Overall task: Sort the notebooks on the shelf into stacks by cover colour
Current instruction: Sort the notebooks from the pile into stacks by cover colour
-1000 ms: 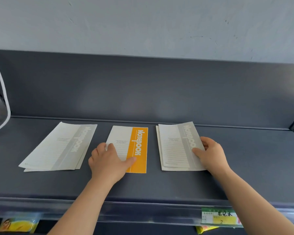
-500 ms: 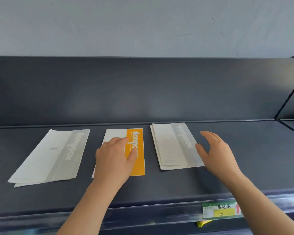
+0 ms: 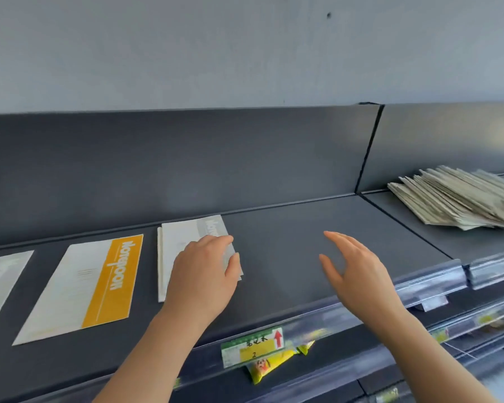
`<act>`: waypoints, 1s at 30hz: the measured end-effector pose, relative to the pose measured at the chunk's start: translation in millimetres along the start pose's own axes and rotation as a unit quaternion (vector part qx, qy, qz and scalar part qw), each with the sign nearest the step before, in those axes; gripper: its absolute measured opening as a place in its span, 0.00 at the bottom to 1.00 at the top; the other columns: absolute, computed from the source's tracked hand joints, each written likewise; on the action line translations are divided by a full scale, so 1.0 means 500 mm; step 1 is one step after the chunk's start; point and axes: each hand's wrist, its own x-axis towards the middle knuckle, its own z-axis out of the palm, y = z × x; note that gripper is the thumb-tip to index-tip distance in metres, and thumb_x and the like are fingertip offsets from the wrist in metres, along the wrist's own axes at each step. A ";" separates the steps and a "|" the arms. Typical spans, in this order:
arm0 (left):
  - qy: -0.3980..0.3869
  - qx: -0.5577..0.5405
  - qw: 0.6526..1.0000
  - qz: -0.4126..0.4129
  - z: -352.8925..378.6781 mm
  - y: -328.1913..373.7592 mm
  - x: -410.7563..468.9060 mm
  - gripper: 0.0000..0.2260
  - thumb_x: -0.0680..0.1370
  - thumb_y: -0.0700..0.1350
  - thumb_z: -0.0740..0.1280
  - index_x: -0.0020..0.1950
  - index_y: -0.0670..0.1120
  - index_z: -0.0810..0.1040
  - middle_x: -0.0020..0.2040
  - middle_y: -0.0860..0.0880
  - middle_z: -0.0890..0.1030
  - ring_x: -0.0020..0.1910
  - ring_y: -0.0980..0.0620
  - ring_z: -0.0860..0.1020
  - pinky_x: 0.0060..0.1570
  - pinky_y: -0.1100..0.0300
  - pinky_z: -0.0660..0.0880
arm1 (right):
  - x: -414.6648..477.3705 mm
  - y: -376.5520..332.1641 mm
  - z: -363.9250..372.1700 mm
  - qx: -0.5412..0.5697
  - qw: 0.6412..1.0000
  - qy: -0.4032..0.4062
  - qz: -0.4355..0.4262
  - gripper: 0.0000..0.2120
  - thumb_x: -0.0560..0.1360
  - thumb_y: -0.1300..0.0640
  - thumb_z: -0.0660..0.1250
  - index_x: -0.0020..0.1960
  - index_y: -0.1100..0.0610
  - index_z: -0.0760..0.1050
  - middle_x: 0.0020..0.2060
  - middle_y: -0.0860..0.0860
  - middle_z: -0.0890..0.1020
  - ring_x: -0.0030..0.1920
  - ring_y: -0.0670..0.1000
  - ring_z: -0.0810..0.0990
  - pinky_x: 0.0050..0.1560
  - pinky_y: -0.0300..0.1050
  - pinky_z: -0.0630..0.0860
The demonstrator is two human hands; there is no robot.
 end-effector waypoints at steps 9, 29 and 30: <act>-0.006 -0.050 0.997 0.055 0.186 0.323 0.039 0.17 0.79 0.52 0.60 0.66 0.51 0.74 0.60 0.56 0.78 0.57 0.52 0.74 0.57 0.57 0.71 | -0.007 0.297 -0.183 -0.037 0.998 0.017 0.037 0.22 0.77 0.51 0.62 0.70 0.54 0.67 0.68 0.47 0.71 0.67 0.49 0.70 0.66 0.42 0.65; -0.040 -0.073 0.982 0.170 0.495 0.747 0.247 0.12 0.78 0.51 0.61 0.57 0.48 0.78 0.49 0.52 0.80 0.50 0.48 0.75 0.50 0.53 0.73 | 0.129 0.752 -0.347 -0.078 0.985 0.068 0.135 0.22 0.77 0.49 0.62 0.69 0.52 0.68 0.66 0.46 0.73 0.67 0.49 0.70 0.65 0.44 0.65; -0.039 -0.076 0.981 0.175 0.508 0.766 0.267 0.13 0.78 0.51 0.61 0.58 0.49 0.78 0.50 0.52 0.80 0.51 0.48 0.75 0.51 0.53 0.73 | 0.148 0.774 -0.356 -0.078 0.984 0.073 0.139 0.21 0.77 0.50 0.63 0.69 0.52 0.68 0.66 0.47 0.73 0.66 0.50 0.70 0.65 0.43 0.66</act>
